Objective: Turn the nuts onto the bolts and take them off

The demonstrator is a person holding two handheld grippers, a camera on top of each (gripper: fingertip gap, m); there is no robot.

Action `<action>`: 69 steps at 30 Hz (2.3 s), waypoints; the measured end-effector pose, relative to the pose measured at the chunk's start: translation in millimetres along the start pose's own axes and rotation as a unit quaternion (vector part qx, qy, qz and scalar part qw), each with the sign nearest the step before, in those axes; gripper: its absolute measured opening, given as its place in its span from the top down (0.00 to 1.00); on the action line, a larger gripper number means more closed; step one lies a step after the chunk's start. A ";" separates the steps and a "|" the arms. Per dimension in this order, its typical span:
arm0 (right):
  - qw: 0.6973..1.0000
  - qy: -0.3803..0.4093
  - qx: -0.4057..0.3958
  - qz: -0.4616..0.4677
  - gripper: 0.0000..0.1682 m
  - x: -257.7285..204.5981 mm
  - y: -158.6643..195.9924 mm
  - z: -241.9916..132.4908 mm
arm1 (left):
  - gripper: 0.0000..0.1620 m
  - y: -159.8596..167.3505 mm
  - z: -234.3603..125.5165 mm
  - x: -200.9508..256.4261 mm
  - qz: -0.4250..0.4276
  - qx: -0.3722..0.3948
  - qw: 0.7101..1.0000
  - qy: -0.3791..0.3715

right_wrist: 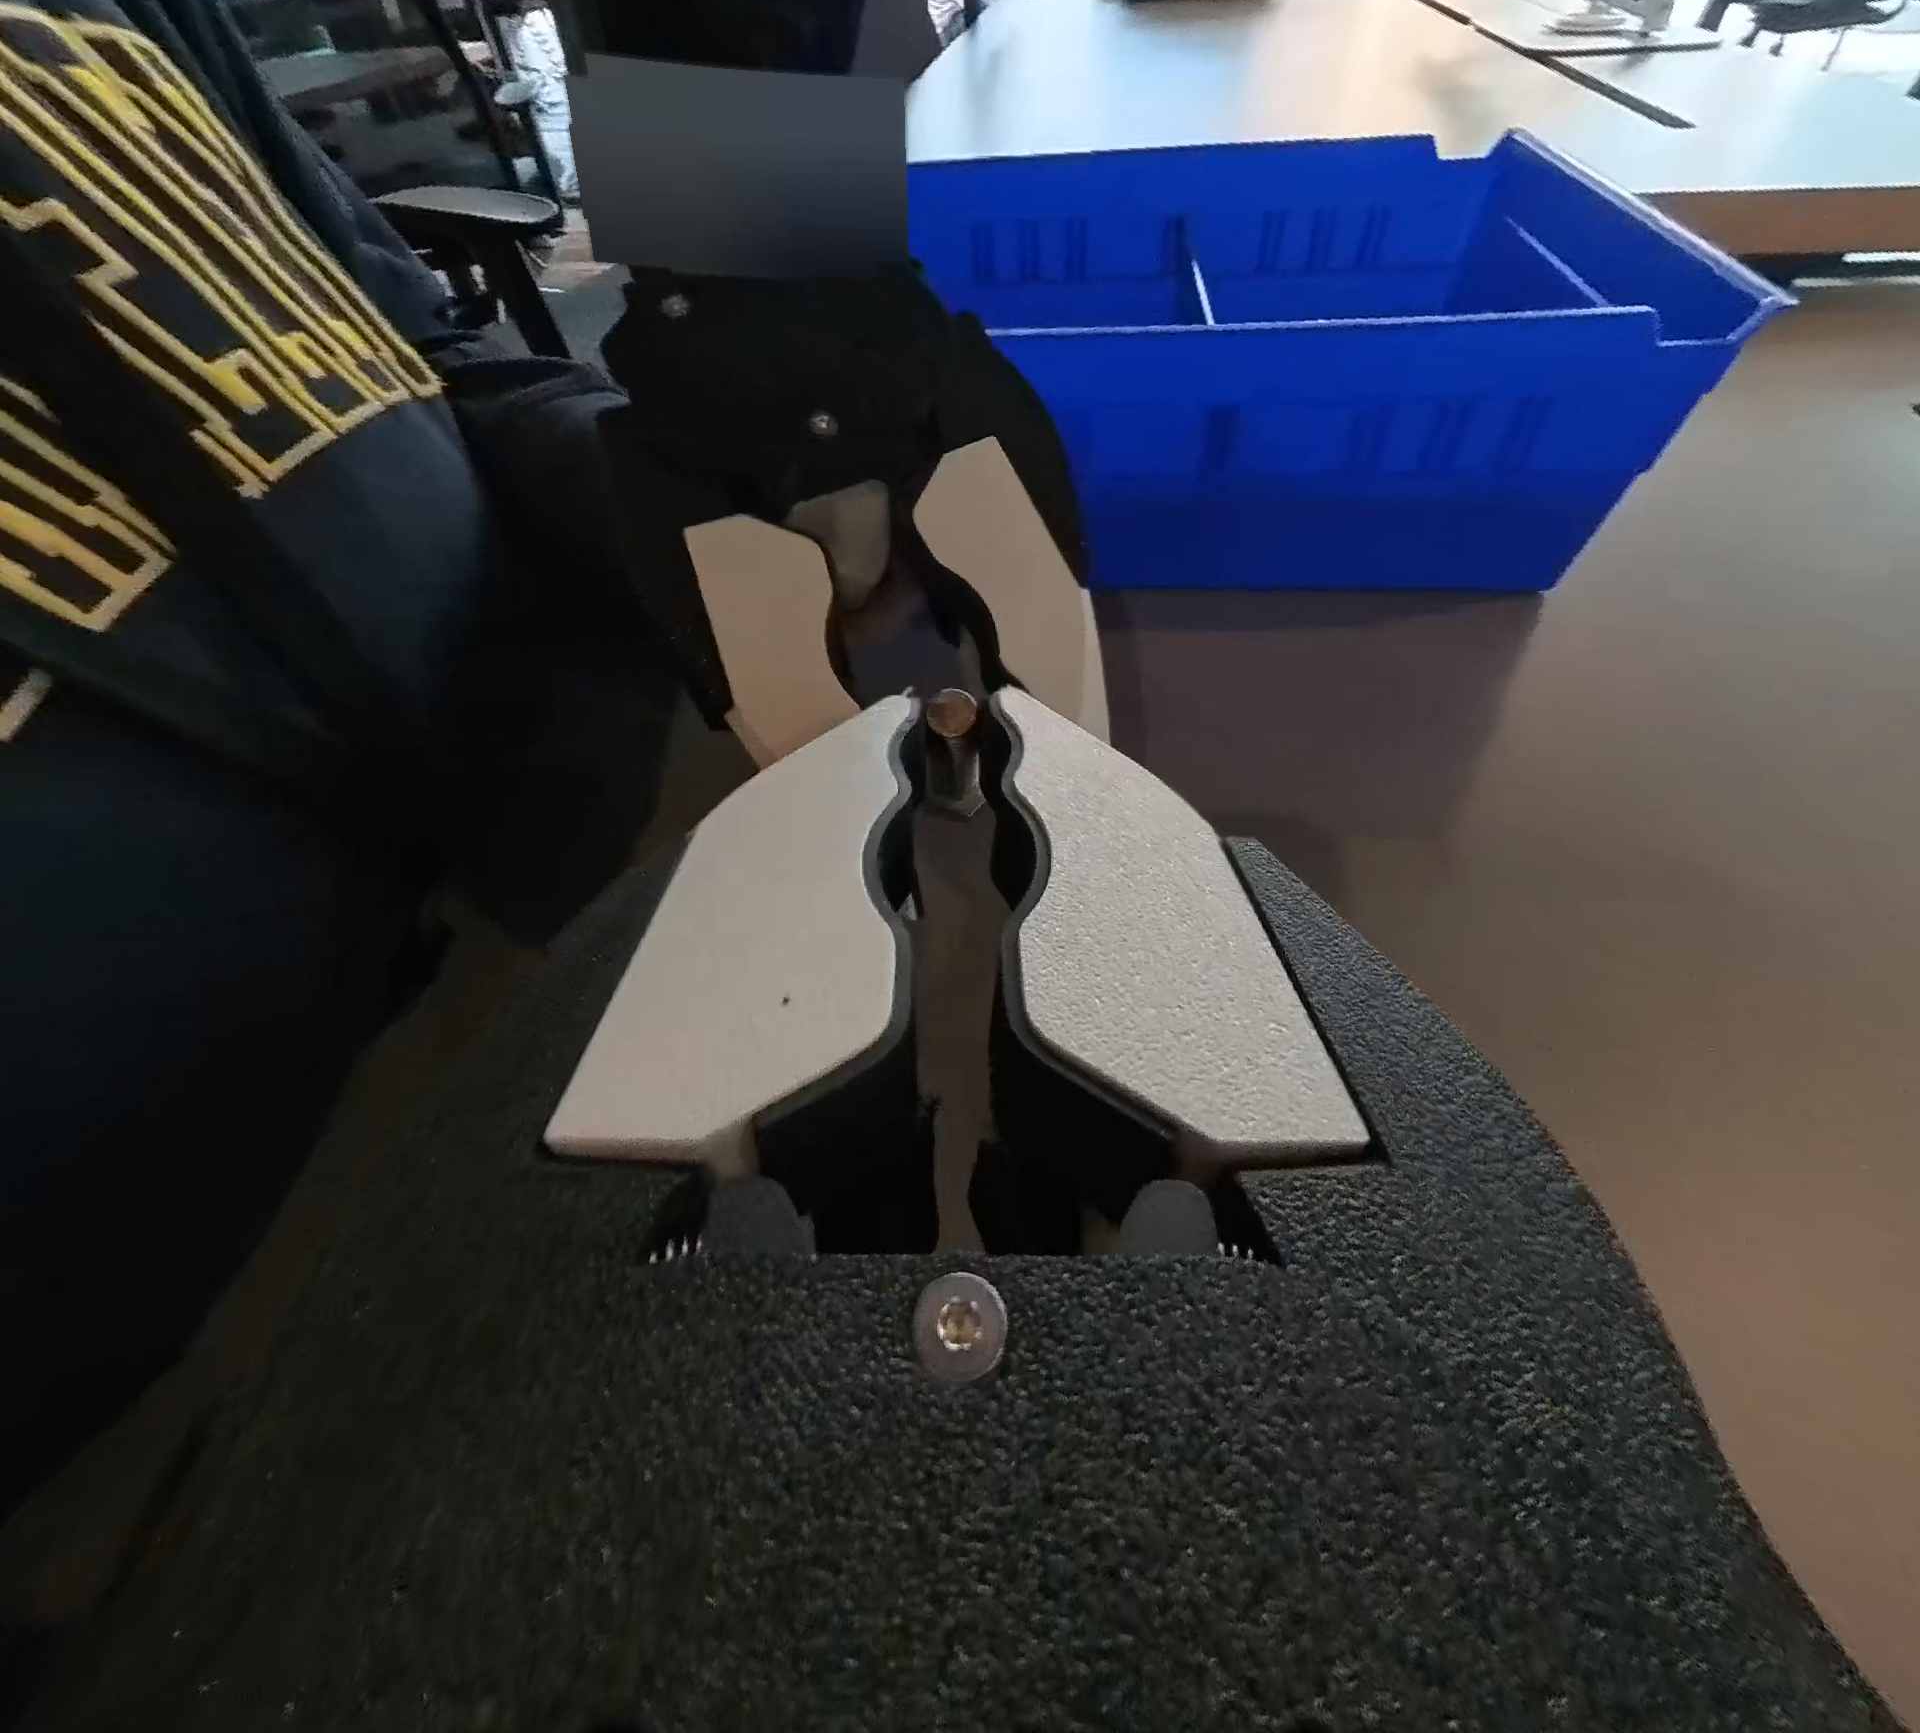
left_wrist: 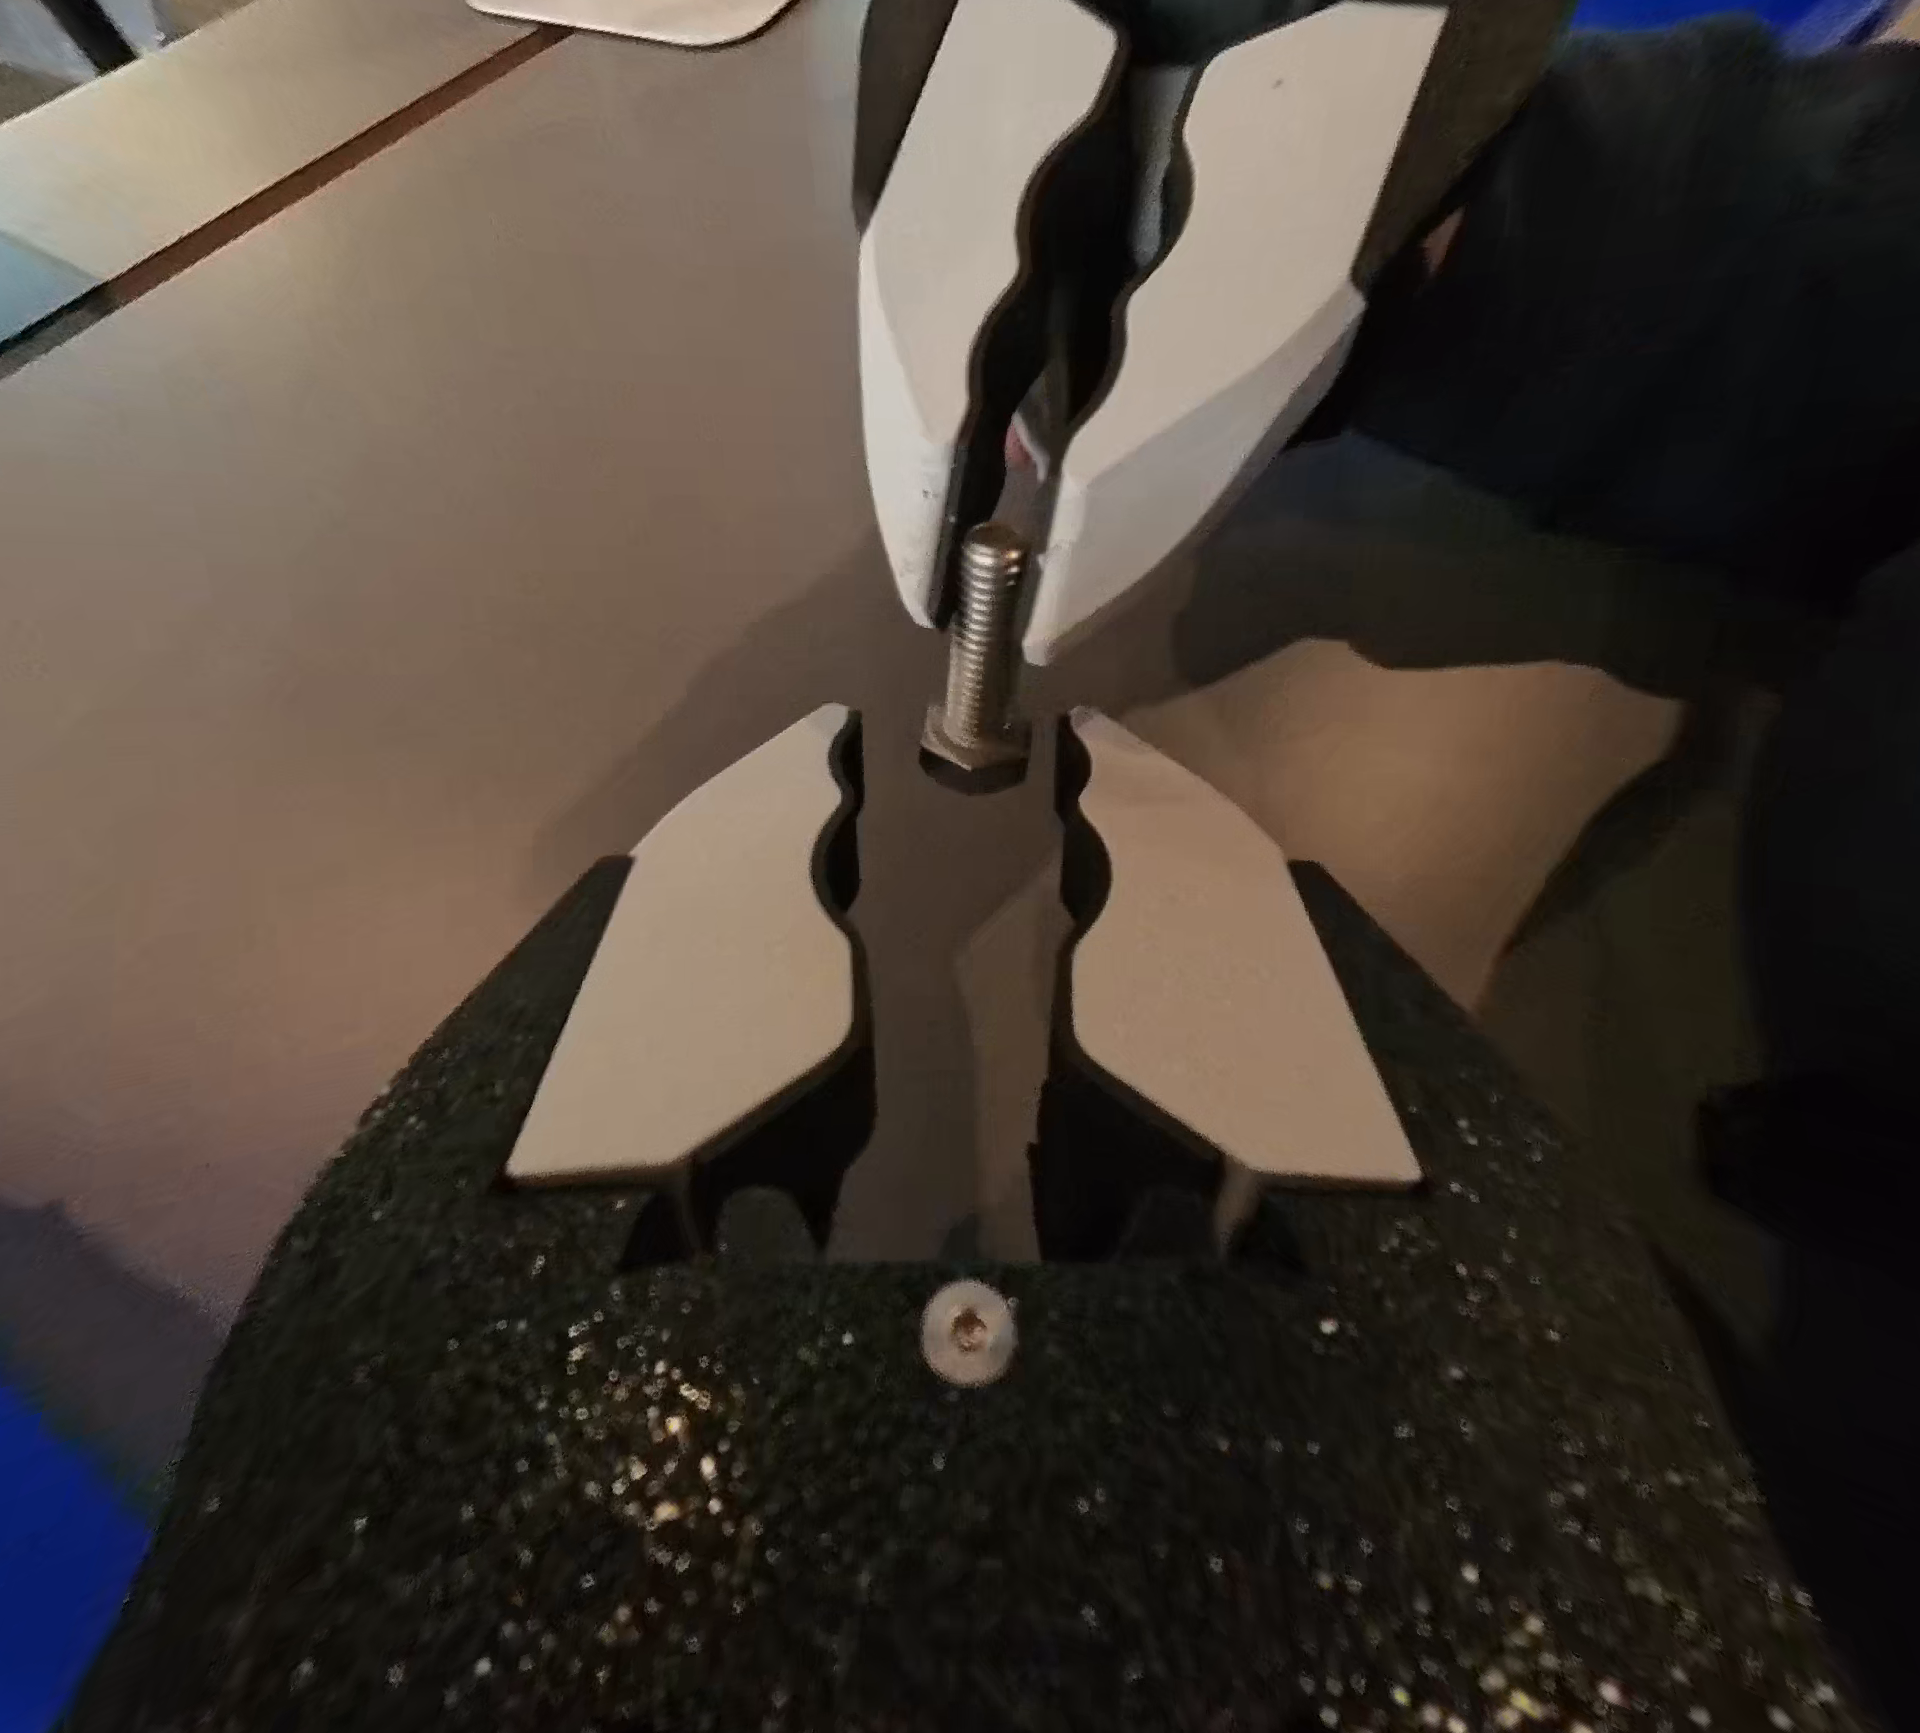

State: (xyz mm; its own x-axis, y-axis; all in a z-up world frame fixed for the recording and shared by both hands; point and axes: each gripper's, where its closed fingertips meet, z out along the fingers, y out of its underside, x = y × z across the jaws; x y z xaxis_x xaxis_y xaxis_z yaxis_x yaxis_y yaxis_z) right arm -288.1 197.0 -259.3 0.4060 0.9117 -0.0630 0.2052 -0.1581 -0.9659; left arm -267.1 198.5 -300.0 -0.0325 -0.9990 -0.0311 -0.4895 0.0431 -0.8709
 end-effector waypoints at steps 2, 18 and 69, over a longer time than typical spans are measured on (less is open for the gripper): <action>1.000 -0.007 0.002 0.002 0.94 -1.7 -0.4 -1.5 | 0.79 -2.2 -0.7 3.8 0.001 0.008 1.000 0.014; 0.997 -0.040 0.068 0.014 0.94 -9.9 -18.5 -16.7 | 0.86 -32.6 -20.0 15.9 -0.029 0.130 0.988 0.082; 0.992 0.122 0.007 -0.009 0.90 25.6 2.5 -45.8 | 0.90 -11.6 -4.1 1.4 -0.011 0.107 0.994 0.004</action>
State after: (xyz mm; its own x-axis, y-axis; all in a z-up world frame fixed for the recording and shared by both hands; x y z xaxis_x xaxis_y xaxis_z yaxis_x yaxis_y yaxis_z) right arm -236.4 202.6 -251.8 0.6059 0.7954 0.0158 0.2025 -0.1351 -0.9699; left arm -265.0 196.6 -288.0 -0.0308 -0.9995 -0.0086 -0.2945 0.0173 -0.9555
